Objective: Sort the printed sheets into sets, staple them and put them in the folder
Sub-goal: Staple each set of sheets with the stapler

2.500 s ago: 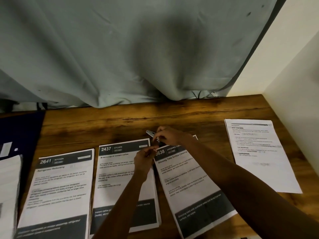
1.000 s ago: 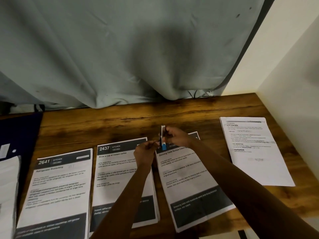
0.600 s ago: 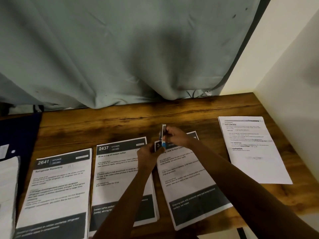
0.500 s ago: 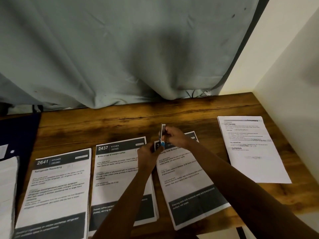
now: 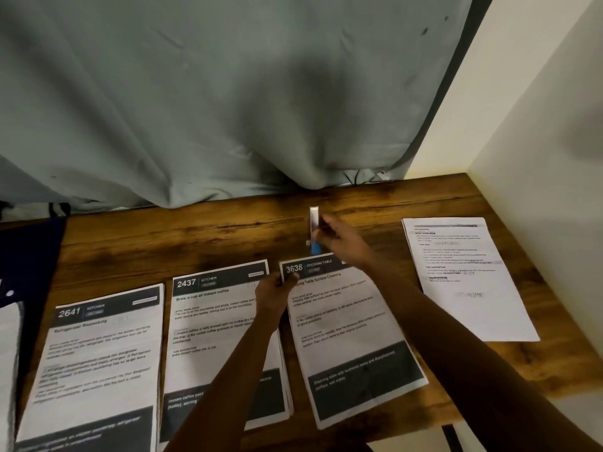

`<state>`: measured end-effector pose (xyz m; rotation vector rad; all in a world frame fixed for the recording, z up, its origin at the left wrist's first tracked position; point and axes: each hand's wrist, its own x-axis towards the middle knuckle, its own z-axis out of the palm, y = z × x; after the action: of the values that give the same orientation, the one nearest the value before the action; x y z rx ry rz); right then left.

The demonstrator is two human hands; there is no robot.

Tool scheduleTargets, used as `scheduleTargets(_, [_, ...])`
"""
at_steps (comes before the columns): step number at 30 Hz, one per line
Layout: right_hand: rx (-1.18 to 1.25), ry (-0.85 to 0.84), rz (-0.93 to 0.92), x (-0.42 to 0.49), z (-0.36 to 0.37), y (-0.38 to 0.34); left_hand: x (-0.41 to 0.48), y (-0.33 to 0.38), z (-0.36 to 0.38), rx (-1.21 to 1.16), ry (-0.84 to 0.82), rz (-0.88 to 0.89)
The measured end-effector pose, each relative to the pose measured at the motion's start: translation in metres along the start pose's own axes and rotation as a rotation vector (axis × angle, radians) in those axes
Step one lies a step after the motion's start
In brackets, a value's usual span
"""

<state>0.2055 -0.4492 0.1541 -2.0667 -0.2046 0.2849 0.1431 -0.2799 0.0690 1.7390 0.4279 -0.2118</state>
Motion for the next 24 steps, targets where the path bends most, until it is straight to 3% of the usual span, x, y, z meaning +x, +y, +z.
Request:
scheduleTargets(3, [-0.31, 0.139, 0.047, 0.004, -0.027, 0.019, 0.002, 0.003, 0.003, 0.026, 0.032, -0.021])
scheduleTargets(5, [-0.557, 0.196, 0.193, 0.002, -0.041, 0.041, 0.003, 0.002, 0.005, 0.045, 0.05, -0.016])
scheduleTargets(7, [-0.651, 0.249, 0.375, -0.009, -0.047, 0.063, 0.007, 0.0, 0.008, 0.055, 0.07, -0.027])
scheduleTargets(11, [-0.69, 0.38, 0.418, -0.028, -0.043, 0.102, 0.016, 0.001, 0.018, 0.134, 0.107, -0.023])
scheduleTargets(17, [-0.663, 0.438, 0.468, -0.035, -0.036, 0.118, 0.026, 0.008, 0.03, 0.237, 0.174, 0.007])
scheduleTargets(20, [-0.618, 0.439, 0.451, -0.037, -0.036, 0.124, 0.022, 0.009, 0.038, 0.236, 0.196, 0.103])
scheduleTargets(24, [-0.566, 0.544, 0.404, -0.05, -0.056, 0.125, 0.007, 0.01, 0.054, 0.523, 0.282, 0.332])
